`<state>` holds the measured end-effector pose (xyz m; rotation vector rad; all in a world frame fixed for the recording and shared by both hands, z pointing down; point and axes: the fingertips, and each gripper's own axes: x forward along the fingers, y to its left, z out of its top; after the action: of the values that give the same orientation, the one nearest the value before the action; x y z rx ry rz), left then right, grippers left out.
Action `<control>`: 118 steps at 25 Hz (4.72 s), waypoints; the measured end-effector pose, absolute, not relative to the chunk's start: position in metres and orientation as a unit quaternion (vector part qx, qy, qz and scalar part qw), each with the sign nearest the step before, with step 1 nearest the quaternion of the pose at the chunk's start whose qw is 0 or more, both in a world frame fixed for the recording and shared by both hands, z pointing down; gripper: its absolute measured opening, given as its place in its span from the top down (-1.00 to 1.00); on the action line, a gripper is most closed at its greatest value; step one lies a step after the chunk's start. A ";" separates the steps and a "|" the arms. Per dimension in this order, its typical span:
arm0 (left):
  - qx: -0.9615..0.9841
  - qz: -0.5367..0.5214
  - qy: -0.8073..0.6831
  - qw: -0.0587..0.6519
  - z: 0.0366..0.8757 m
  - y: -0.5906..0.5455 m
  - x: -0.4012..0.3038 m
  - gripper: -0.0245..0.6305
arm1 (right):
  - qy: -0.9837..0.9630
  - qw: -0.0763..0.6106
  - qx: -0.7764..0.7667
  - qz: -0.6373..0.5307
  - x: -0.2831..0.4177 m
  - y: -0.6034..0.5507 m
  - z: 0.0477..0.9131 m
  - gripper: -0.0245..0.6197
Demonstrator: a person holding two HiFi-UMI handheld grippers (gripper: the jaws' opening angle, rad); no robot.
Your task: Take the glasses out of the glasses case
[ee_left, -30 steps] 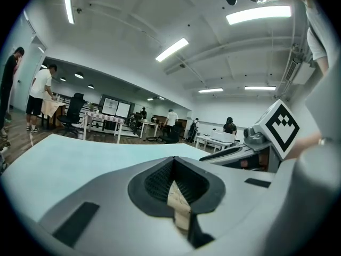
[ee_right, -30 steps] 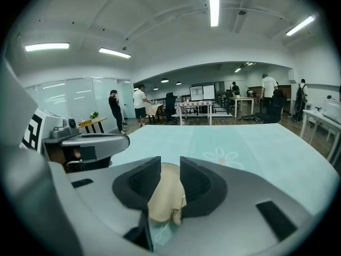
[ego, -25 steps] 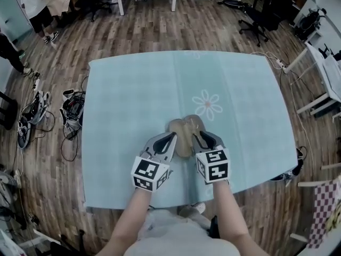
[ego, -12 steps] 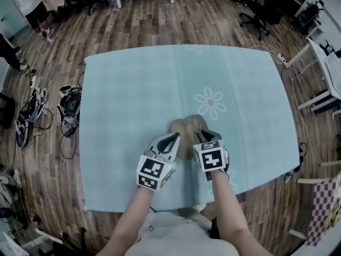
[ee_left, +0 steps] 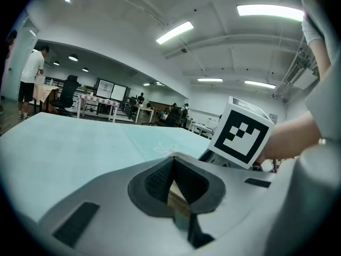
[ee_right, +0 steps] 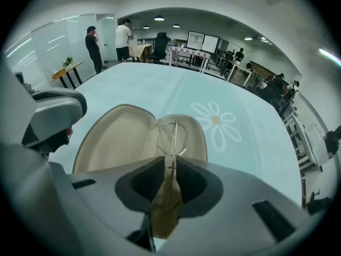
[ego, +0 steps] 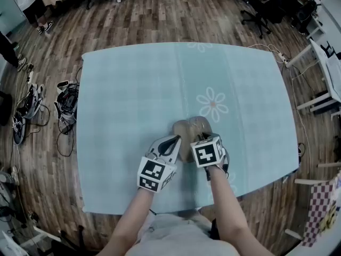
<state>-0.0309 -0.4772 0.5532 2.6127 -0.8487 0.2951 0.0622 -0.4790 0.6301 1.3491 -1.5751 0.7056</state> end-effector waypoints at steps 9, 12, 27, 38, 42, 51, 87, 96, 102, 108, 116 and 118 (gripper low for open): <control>0.926 0.103 -0.307 0.197 0.558 -0.479 -0.035 0.90 | -0.634 0.471 0.544 0.285 0.060 -0.477 0.631 0.80; 0.926 0.104 -0.305 0.195 0.556 -0.478 -0.034 0.90 | -0.635 0.456 0.554 0.286 0.061 -0.478 0.626 0.83; 0.923 0.105 -0.322 0.184 0.545 -0.471 -0.038 0.90 | -0.661 0.378 0.579 0.292 0.062 -0.477 0.592 0.84; 0.917 0.096 -0.357 0.148 0.515 -0.456 -0.038 0.90 | -0.712 0.303 0.564 0.288 0.053 -0.460 0.562 0.84; 0.915 0.091 -0.370 0.136 0.502 -0.451 -0.037 0.90 | -0.724 0.288 0.558 0.284 0.054 -0.455 0.550 0.84; 0.909 0.080 -0.394 0.115 0.477 -0.440 -0.034 0.90 | -0.770 0.220 0.530 0.277 0.051 -0.446 0.517 0.84; 0.908 -0.010 -0.419 0.008 0.370 -0.430 -0.021 0.90 | -0.851 0.050 0.521 0.039 0.054 -0.408 0.367 0.84; 0.911 -0.030 -0.411 -0.033 0.351 -0.423 -0.013 0.90 | -0.850 0.010 0.526 -0.007 0.057 -0.394 0.348 0.84; 0.911 -0.054 -0.405 -0.055 0.338 -0.418 -0.010 0.90 | -0.848 0.007 0.528 -0.035 0.056 -0.392 0.341 0.84; 0.910 -0.067 -0.406 -0.058 0.336 -0.413 -0.013 0.90 | -0.846 -0.009 0.530 -0.047 0.055 -0.386 0.339 0.84; 0.910 -0.069 -0.404 -0.057 0.335 -0.408 -0.011 0.90 | -0.846 0.001 0.531 -0.057 0.051 -0.381 0.339 0.84; 0.910 -0.069 -0.405 -0.057 0.336 -0.408 -0.013 0.90 | -0.846 0.002 0.530 -0.058 0.048 -0.381 0.339 0.84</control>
<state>-0.0134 -0.4082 0.3356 2.9680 -1.3193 -0.2265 0.0482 -0.3811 0.3394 1.6644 -2.6544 -0.1815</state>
